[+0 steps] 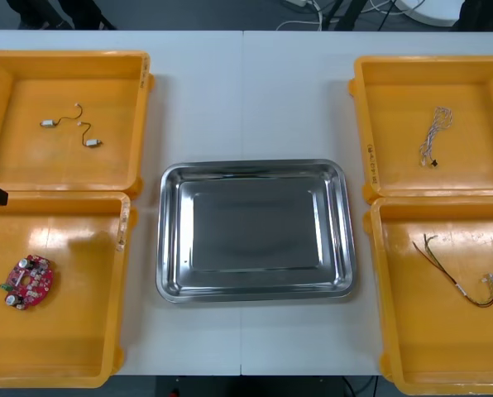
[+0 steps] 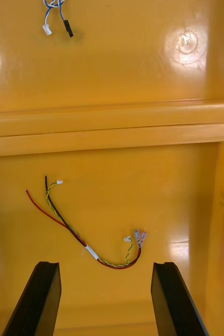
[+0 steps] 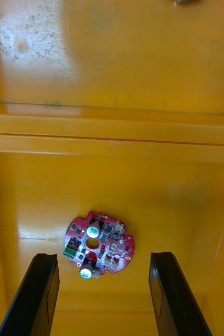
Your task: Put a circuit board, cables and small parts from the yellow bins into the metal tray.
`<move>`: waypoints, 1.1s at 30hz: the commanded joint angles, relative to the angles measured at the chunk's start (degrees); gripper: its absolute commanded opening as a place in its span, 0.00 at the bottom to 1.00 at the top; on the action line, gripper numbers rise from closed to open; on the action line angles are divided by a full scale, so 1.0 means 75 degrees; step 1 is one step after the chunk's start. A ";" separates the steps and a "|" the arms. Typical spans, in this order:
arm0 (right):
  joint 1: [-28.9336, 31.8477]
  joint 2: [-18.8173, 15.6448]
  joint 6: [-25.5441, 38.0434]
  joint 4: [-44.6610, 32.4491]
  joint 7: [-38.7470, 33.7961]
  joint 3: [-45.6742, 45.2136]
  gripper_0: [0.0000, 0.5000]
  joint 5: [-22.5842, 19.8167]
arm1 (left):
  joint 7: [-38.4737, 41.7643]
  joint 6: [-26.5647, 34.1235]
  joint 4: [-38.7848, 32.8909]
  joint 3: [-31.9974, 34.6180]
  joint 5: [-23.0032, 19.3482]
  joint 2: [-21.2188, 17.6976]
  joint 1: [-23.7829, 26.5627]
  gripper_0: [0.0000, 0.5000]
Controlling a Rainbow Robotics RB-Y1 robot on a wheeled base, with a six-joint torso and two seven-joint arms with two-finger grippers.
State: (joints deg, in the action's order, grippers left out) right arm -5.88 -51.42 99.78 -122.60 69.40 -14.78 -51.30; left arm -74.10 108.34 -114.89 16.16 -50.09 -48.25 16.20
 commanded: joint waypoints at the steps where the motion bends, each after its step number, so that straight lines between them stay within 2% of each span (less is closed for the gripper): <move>1: 0.0082 -0.0012 -0.0003 -0.0188 -0.0194 -0.0256 1.00 -0.0015 | -0.0877 -0.0091 -0.0232 0.0224 -0.0059 -0.0376 -0.0098 1.00; 33: 0.0082 -0.0012 -0.0003 -0.0188 -0.0194 -0.0256 1.00 -0.0015 | -0.0877 -0.0091 -0.0232 0.0224 -0.0059 -0.0376 -0.0098 1.00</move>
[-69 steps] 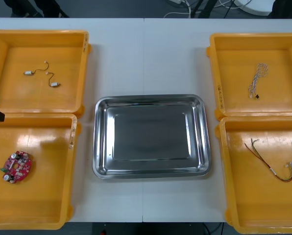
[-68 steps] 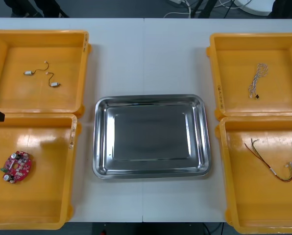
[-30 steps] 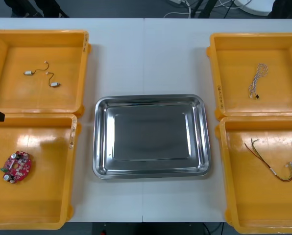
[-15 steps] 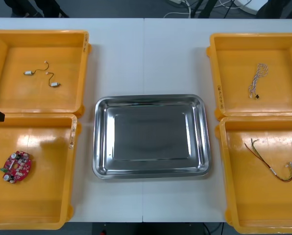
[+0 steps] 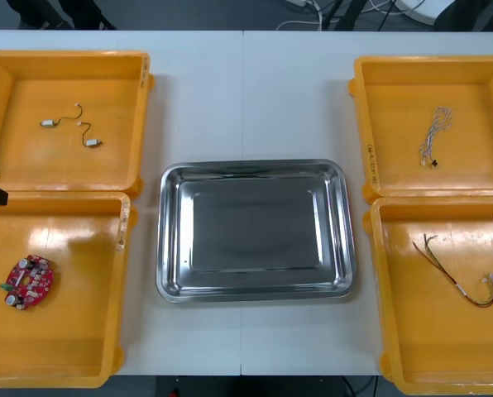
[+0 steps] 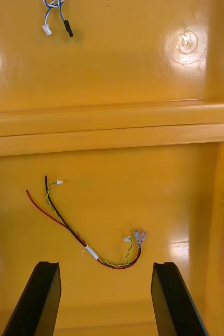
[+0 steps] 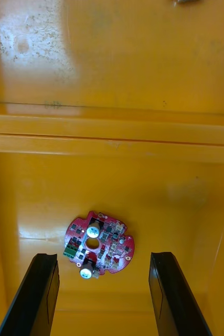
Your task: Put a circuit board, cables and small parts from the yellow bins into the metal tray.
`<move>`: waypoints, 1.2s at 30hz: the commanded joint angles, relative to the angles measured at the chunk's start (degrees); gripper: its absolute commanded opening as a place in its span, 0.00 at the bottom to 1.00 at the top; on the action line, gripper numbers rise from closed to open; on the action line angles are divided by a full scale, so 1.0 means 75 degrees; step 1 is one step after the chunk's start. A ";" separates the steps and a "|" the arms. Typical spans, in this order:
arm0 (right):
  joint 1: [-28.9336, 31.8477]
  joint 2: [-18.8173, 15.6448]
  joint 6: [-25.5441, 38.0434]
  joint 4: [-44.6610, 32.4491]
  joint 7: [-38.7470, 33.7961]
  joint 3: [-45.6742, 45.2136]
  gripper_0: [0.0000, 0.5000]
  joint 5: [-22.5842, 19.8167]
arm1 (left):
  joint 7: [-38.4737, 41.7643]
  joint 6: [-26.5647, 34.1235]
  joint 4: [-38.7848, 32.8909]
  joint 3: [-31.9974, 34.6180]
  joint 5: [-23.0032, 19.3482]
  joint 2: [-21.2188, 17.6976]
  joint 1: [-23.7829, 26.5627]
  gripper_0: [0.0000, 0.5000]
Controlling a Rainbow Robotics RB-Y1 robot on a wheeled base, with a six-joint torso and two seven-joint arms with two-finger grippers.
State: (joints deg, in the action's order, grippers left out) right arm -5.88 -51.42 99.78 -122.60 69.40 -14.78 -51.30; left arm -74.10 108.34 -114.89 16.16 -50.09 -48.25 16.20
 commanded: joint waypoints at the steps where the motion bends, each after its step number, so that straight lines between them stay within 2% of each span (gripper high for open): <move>1: 0.0082 -0.0012 -0.0003 -0.0188 -0.0194 -0.0256 1.00 -0.0015 | -0.0877 -0.0091 -0.0232 0.0224 -0.0059 -0.0376 -0.0098 1.00; 36: 0.0082 -0.0012 -0.0003 -0.0188 -0.0194 -0.0256 1.00 -0.0015 | -0.0877 -0.0091 -0.0232 0.0224 -0.0059 -0.0376 -0.0098 1.00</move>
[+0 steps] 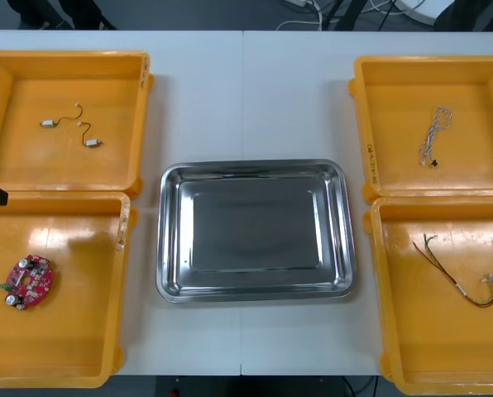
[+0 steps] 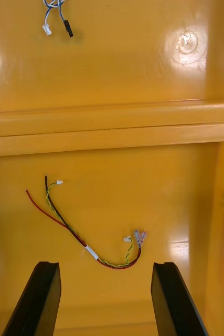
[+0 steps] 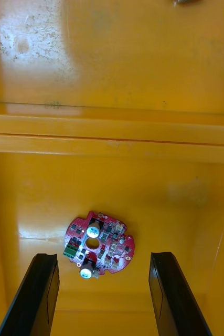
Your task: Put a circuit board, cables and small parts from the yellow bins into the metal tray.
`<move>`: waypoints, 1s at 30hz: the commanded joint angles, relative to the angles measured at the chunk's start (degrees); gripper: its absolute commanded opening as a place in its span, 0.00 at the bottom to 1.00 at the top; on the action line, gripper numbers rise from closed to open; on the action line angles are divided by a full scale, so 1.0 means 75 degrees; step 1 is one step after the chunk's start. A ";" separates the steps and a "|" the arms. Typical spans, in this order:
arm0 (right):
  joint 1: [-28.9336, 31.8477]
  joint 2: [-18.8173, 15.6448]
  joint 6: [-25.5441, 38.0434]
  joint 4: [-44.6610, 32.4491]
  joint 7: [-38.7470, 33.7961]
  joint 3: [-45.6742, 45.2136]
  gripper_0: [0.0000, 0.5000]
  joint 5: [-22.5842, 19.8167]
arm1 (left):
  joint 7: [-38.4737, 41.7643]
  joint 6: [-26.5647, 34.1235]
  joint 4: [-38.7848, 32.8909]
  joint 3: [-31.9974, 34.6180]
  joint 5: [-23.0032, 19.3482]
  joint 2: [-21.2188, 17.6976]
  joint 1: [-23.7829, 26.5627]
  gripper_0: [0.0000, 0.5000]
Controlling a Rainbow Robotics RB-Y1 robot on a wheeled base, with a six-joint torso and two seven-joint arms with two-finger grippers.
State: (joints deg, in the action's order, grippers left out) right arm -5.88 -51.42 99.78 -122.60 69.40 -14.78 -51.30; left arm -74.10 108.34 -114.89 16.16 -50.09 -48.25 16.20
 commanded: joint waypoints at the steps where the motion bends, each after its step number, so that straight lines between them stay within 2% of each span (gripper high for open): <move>1: 0.0082 -0.0012 -0.0003 -0.0188 -0.0194 -0.0256 1.00 -0.0015 | -0.0877 -0.0020 -0.0127 0.0118 -0.0083 -0.0329 -0.0297 1.00; 12: 0.0164 0.0129 0.0067 -0.0364 -0.0218 -0.0232 1.00 0.0032 | -0.0655 0.0221 0.0014 0.0294 0.0093 -0.0493 -0.0180 1.00; 21: 0.0328 0.0141 0.0056 -0.0364 -0.0042 -0.0221 1.00 -0.0039 | 0.1115 0.0221 0.0166 0.0868 0.0058 -0.0364 -0.0613 1.00; 30: 0.0867 0.0281 -0.0554 -0.0364 0.0275 -0.0197 1.00 -0.0168 | 0.2838 0.0221 0.0166 0.1466 0.0152 -0.0177 -0.1234 1.00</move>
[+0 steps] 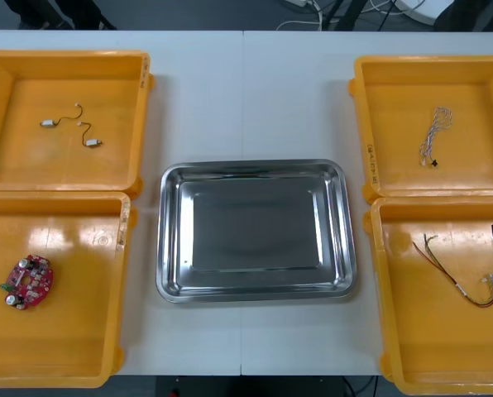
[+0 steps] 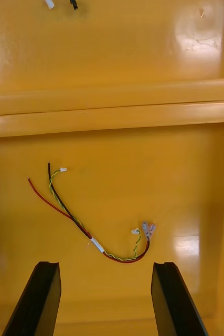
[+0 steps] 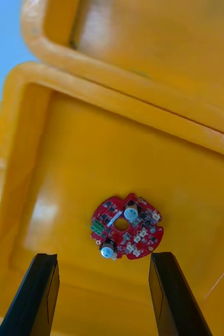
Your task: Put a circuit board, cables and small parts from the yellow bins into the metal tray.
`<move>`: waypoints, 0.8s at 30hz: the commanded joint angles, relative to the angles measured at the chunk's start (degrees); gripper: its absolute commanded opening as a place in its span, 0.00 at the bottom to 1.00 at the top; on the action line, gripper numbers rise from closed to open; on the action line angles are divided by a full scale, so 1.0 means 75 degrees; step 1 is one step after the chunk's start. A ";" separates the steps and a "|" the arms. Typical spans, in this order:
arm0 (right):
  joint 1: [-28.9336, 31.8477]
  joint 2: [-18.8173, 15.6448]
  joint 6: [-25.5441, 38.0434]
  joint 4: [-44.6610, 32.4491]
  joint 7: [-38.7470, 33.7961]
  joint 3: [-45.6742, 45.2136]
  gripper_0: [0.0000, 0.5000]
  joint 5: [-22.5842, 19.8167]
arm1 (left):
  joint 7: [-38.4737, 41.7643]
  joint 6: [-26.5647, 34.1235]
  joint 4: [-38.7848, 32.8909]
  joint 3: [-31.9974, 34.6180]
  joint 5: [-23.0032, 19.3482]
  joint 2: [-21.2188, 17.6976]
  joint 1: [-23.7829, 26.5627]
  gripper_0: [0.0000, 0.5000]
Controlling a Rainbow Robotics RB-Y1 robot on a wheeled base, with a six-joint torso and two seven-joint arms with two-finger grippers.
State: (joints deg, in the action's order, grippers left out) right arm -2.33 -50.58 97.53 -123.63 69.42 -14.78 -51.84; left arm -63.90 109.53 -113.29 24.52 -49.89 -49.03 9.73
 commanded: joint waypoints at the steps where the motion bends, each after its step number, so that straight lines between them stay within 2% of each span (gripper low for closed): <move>1: 0.0452 0.0193 -0.0301 -0.0227 0.0330 -0.0174 1.00 -0.0096 | 0.1781 0.0063 -0.0058 0.0364 0.0137 -0.0071 -0.0453 1.00; 6: 0.0663 0.0322 -0.0512 -0.0227 0.0541 -0.0033 1.00 -0.0107 | 0.3035 0.0063 -0.0058 0.0270 0.0219 -0.0013 -0.0641 1.00; 11: 0.1049 0.0380 -0.1051 -0.0227 0.0869 0.0143 1.00 -0.0072 | 0.4148 0.0063 -0.0058 0.0247 0.0512 0.0515 -0.0840 1.00; 17: 0.1553 0.0415 -0.1707 -0.0227 0.1642 0.0283 1.00 0.0162 | 0.4828 -0.0178 -0.0047 0.0211 0.1250 0.1112 -0.0887 1.00; 24: 0.1811 0.0427 -0.2422 -0.0215 0.2310 0.0822 1.00 0.0514 | 0.5074 -0.0659 -0.0035 0.0153 0.1941 0.1768 -0.0981 1.00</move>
State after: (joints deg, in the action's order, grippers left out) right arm 9.79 -47.79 80.90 -123.66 81.83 -11.23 -49.26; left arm -28.80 106.25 -113.19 25.70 -37.53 -38.01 4.15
